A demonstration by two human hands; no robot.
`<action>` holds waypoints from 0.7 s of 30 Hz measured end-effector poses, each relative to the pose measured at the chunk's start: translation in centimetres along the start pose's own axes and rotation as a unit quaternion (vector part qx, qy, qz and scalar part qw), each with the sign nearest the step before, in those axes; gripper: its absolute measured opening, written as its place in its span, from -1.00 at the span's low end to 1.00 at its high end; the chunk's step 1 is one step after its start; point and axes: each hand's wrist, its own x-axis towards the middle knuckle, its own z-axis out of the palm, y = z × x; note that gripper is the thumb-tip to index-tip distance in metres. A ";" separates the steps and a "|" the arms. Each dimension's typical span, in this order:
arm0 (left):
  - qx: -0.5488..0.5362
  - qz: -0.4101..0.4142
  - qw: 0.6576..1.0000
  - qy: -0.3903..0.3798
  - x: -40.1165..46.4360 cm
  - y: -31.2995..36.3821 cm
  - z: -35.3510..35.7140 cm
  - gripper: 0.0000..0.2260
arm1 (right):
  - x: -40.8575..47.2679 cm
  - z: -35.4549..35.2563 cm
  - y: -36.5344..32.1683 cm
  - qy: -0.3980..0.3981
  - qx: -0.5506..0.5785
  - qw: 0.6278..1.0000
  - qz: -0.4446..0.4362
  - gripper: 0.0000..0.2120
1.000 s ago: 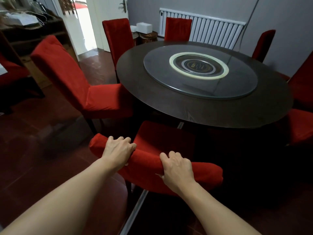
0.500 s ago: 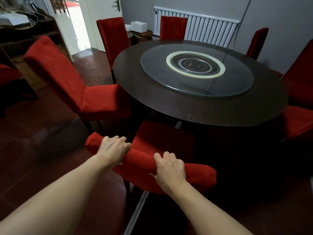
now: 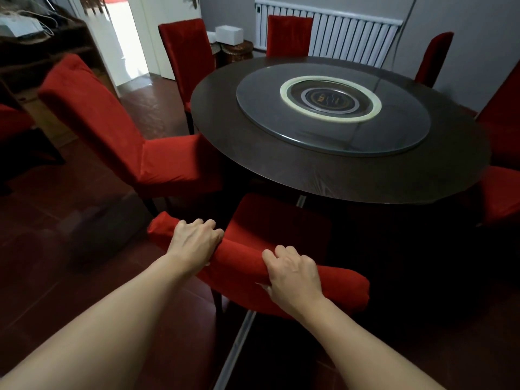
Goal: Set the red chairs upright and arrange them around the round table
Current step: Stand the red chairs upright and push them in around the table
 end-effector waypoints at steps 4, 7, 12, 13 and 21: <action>-0.001 -0.013 1.000 0.002 -0.3 0.3 -0.1 -0.60 | -0.2 0.0 -0.2 -0.003 -0.009 1.000 0.010 -0.48; 0.012 -0.012 1.000 0.018 -1.1 0.8 -0.4 -0.56 | -0.6 -0.1 -0.5 -0.008 -0.011 1.000 0.020 -0.44; 0.004 0.005 0.999 0.037 -1.9 1.2 0.0 -0.53 | -1.0 -0.2 -0.7 -0.027 -0.024 0.999 0.025 -0.39; 0.002 0.001 0.999 0.039 -1.8 1.2 -0.1 -0.54 | -0.8 -0.2 -0.7 -0.026 -0.026 0.999 0.026 -0.38; 0.018 0.021 0.999 0.021 -1.4 1.1 -1.1 -0.50 | -0.7 -0.9 -0.9 -0.053 -0.017 0.998 0.036 -0.40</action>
